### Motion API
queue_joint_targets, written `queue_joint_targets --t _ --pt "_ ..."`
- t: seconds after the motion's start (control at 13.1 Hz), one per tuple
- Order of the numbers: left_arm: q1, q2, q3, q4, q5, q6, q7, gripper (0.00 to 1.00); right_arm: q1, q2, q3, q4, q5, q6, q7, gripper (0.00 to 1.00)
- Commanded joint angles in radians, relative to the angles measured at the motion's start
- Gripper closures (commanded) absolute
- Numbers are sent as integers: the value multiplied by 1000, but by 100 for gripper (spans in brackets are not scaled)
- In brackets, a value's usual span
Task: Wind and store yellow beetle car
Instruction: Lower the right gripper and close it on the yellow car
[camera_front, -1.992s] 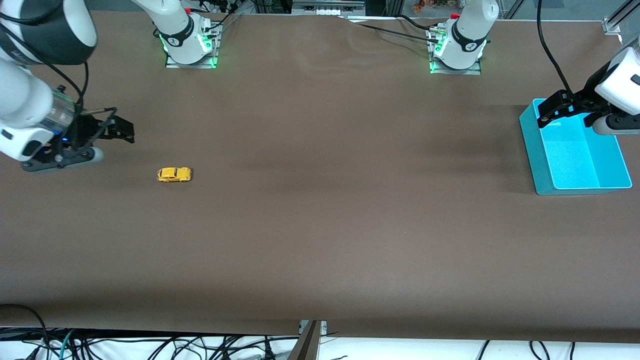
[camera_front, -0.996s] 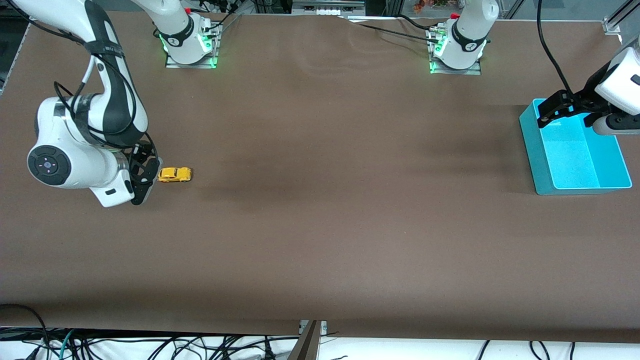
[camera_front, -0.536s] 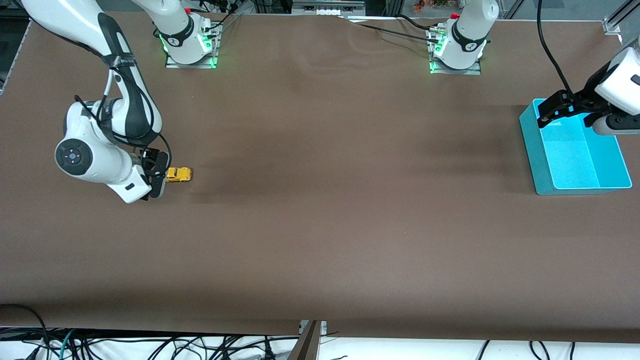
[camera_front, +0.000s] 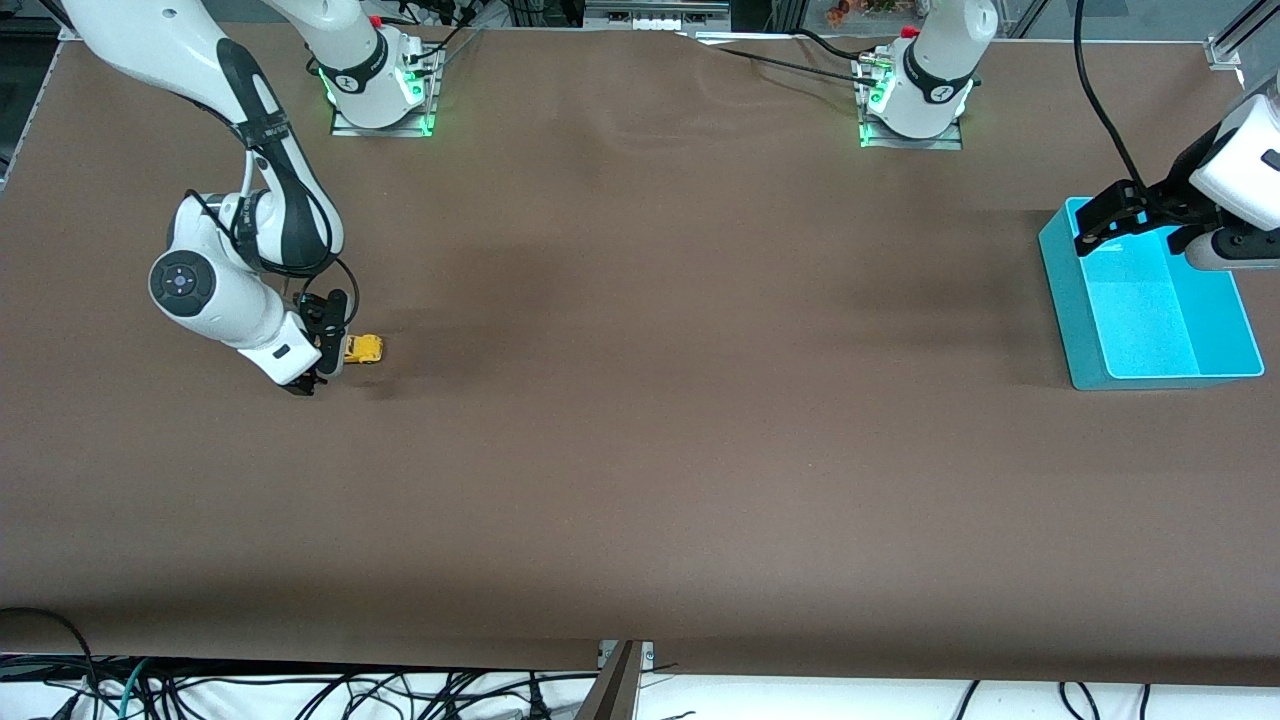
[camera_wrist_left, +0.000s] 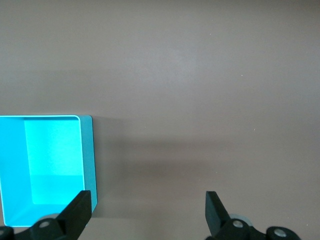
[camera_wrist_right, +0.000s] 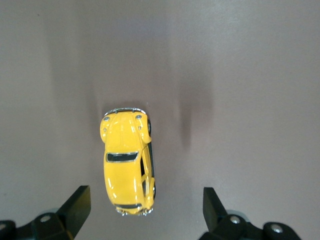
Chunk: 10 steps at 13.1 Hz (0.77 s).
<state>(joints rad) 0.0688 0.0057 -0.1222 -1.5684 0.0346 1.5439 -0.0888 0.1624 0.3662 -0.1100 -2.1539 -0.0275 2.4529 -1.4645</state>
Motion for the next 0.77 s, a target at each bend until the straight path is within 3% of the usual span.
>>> queue_joint_targets --t 0.0,0.38,0.54,0.69 --pt "8 -9 -5 -7 4 -8 12 0 0 -44 0 -90 -2 93 -39 1" --pt "8 -9 -5 -7 4 -8 12 0 0 -44 0 -126 -2 150 -45 5" --pt "8 -9 -5 -7 4 -8 12 0 0 -44 0 -126 -2 150 -48 28" --pt "8 -7 -5 -7 4 -8 12 0 0 -46 0 -126 -3 150 -60 70"
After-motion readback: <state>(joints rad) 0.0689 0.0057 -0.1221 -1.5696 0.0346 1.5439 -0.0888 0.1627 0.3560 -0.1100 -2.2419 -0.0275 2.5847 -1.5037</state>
